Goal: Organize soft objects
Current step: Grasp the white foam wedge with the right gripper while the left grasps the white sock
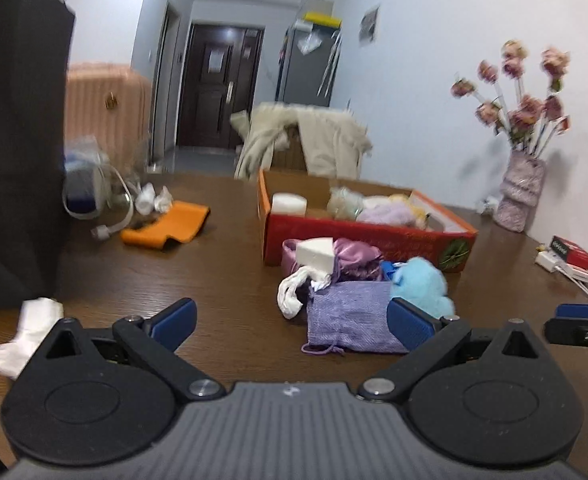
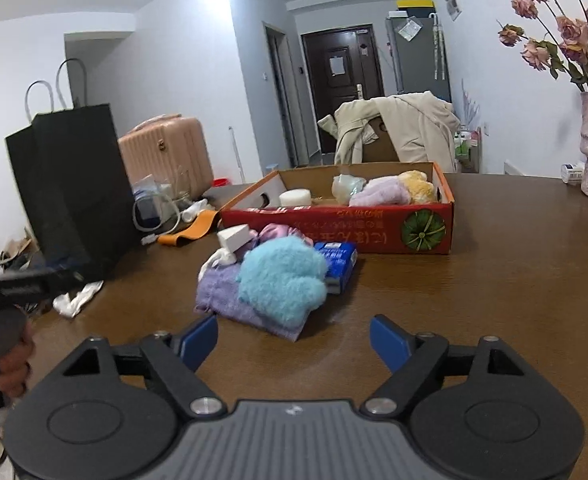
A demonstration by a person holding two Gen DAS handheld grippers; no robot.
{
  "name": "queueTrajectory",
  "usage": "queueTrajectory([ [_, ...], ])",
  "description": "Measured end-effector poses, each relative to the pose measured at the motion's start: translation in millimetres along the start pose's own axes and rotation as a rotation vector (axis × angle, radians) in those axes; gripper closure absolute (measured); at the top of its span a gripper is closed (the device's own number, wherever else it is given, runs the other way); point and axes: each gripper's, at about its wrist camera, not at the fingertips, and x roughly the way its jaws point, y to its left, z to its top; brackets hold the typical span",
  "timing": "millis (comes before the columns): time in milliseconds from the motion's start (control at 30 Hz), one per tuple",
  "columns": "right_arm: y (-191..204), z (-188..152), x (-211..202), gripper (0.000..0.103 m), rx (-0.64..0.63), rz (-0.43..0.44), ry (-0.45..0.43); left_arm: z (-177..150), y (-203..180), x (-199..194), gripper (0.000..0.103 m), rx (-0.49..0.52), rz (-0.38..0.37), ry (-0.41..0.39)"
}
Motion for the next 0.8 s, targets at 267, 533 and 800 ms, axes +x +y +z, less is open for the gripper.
queueTrajectory([
  [267, 0.8, 30.9, 34.5, 0.022, -0.03, -0.011, -0.005, 21.3, 0.0, 107.0, 0.02, -0.023, -0.038, 0.141],
  [533, 36.6, 80.6, 116.5, 0.03, -0.131, 0.064, 0.006, 11.4, 24.0, 138.6, 0.071, -0.167, -0.192, 0.212],
  [800, 78.9, 89.4, 223.8, 0.056, -0.201, 0.087, 0.149, 9.7, 43.0, 144.1, 0.084, -0.287, -0.234, 0.244],
])
